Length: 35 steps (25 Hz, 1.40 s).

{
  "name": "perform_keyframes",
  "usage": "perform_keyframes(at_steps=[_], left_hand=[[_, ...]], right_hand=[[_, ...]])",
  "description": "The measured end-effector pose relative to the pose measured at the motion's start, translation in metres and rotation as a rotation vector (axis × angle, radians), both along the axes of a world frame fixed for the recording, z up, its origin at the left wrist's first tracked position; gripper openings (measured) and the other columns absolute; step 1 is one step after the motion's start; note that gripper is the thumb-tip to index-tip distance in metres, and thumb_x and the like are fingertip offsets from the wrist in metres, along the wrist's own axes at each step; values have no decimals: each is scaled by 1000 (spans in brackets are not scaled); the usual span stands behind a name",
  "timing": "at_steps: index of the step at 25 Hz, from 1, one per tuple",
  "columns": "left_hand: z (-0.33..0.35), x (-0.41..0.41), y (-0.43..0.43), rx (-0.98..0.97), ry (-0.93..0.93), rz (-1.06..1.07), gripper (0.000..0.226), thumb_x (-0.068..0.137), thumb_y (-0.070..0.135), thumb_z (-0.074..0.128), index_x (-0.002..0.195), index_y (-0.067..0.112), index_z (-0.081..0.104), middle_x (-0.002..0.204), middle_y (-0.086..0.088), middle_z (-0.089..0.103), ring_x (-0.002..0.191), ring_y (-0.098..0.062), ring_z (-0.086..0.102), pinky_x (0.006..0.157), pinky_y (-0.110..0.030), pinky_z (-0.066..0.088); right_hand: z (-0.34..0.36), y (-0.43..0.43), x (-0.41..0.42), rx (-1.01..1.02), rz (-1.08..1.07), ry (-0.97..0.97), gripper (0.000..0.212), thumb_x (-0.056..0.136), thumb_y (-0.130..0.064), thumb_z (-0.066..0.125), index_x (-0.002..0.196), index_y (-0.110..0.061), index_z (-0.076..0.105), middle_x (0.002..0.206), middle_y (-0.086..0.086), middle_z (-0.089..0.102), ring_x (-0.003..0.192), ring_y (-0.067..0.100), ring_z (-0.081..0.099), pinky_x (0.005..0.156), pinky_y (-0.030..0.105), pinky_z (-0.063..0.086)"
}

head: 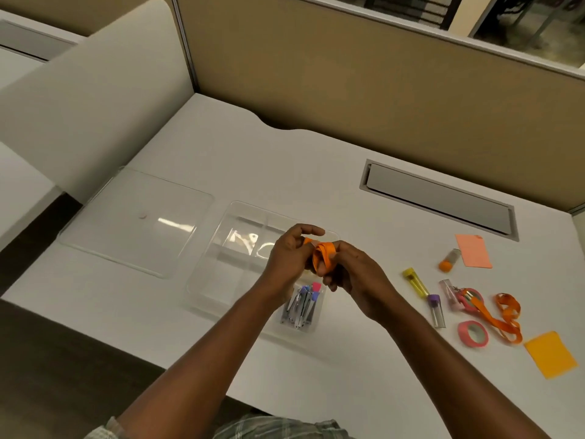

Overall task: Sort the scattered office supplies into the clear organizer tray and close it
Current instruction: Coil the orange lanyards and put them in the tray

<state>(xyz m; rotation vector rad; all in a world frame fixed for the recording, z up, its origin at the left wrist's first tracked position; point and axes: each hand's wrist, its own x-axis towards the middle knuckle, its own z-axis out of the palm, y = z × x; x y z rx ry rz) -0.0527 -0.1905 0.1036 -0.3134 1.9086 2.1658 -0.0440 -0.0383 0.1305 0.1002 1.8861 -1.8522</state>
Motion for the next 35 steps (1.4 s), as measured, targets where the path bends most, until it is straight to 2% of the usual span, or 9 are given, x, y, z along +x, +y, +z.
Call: perform_keyframes(at_steps=[4, 8, 13, 17, 20, 23, 25, 29, 35], left_hand=[[-6, 6, -8, -31, -42, -64, 28, 101, 14, 45, 110, 16, 71, 95, -7, 74, 88, -24, 71, 82, -35, 60], [-13, 5, -19, -83, 0, -100, 25, 97, 25, 58, 119, 20, 68, 104, -1, 74, 90, -16, 73, 86, -35, 60], [-40, -9, -34, -415, 35, 39, 20, 93, 17, 58, 108, 18, 71, 99, 2, 70, 84, -18, 72, 83, -41, 59], [-59, -40, -54, -716, 86, 28, 19, 93, 7, 52, 98, 9, 69, 92, -7, 71, 80, -20, 65, 69, -27, 49], [-73, -62, -63, -985, 136, -40, 15, 93, 7, 50, 95, 5, 64, 89, -13, 67, 80, -27, 60, 63, -29, 38], [-88, -72, -62, -1339, 236, -260, 15, 90, 11, 51, 101, 9, 61, 92, -11, 67, 86, -30, 62, 63, -30, 37], [-96, -72, -57, -1489, 313, -387, 17, 92, 16, 51, 101, 9, 64, 93, -11, 69, 88, -30, 63, 65, -31, 37], [-106, -68, -49, -1661, 270, -594, 24, 94, 21, 48, 109, 10, 64, 109, -9, 62, 92, -27, 64, 77, -33, 42], [-85, -69, -30, -1595, 284, -501, 29, 84, 15, 55, 111, 6, 56, 111, -14, 53, 90, -30, 57, 69, -33, 35]], right_hand=[[-13, -7, -12, -100, -123, -130, 20, 98, -8, 45, 106, 0, 61, 80, 15, 64, 61, 19, 54, 56, 29, 46], [-27, -21, -21, -183, -277, -228, 20, 98, -15, 56, 109, -1, 65, 79, 10, 65, 64, 15, 56, 60, 27, 48], [-44, -45, -31, -245, -330, -351, 16, 97, -11, 59, 109, -6, 68, 94, 13, 74, 77, 21, 72, 69, 28, 60], [-57, -51, -46, -159, -332, -345, 24, 97, -7, 57, 120, -11, 63, 113, 15, 70, 95, 34, 73, 86, 41, 60], [-65, -41, -43, 169, -255, -204, 17, 98, -19, 58, 113, -19, 66, 114, 8, 69, 97, 25, 71, 83, 36, 60], [-85, -23, -24, 638, -37, 165, 18, 96, -25, 59, 113, -23, 66, 115, -3, 66, 101, 15, 63, 85, 31, 55], [-99, -13, -10, 795, 78, 353, 23, 93, -23, 62, 116, -21, 65, 117, -2, 63, 106, 16, 58, 89, 33, 51], [-110, -3, 6, 834, 158, 449, 28, 92, -23, 62, 120, -21, 64, 126, -2, 60, 115, 18, 54, 90, 30, 47], [-118, 17, 19, 763, 63, 508, 24, 93, -32, 57, 116, -28, 63, 121, -9, 59, 113, 12, 55, 85, 36, 53]])
